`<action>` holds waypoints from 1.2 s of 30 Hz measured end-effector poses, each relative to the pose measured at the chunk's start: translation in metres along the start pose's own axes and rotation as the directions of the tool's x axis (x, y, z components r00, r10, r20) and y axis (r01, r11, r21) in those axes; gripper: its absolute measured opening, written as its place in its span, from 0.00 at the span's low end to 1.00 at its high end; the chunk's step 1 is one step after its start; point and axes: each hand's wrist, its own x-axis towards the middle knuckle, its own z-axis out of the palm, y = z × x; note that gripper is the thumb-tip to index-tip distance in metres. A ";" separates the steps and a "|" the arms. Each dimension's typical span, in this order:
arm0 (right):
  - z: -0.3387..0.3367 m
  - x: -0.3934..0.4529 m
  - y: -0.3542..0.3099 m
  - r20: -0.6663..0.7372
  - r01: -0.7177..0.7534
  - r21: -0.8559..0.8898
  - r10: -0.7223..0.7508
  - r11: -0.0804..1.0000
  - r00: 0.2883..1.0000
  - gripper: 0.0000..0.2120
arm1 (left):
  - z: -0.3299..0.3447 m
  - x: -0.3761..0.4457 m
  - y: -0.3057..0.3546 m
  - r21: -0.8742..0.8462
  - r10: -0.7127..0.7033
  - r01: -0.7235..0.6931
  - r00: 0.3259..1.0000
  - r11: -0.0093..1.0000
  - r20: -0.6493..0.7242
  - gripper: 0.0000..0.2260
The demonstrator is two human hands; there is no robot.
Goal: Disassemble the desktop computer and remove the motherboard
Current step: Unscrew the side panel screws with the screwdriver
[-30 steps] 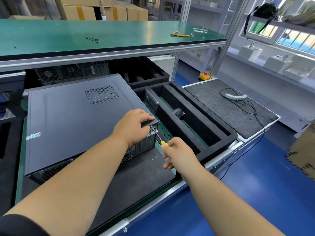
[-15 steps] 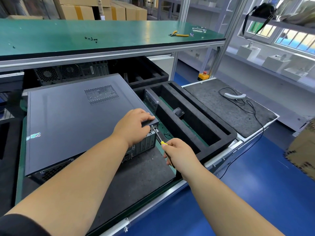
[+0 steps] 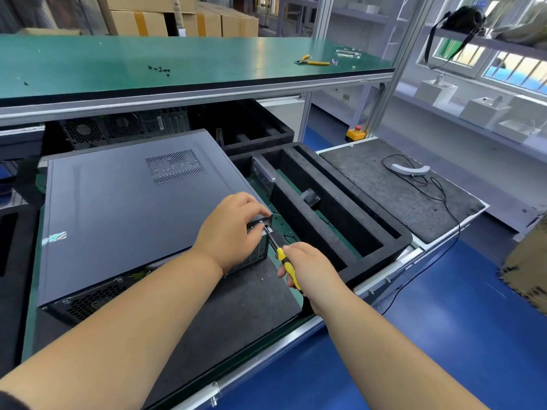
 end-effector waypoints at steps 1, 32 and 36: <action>0.000 0.000 -0.002 0.021 -0.028 0.024 0.027 0.999 0.999 0.10 | 0.000 -0.003 0.006 -0.062 -0.076 0.073 0.996 0.995 -0.046 0.07; -0.014 0.005 -0.001 0.212 0.072 0.020 -0.075 0.997 0.974 0.07 | 0.034 0.007 0.049 -0.760 -0.733 0.486 0.303 -0.431 0.609 0.12; -0.014 0.004 -0.001 0.184 0.096 -0.079 -0.080 0.992 0.980 0.08 | 0.039 0.008 0.050 -0.779 -0.764 0.477 0.290 -0.407 0.577 0.11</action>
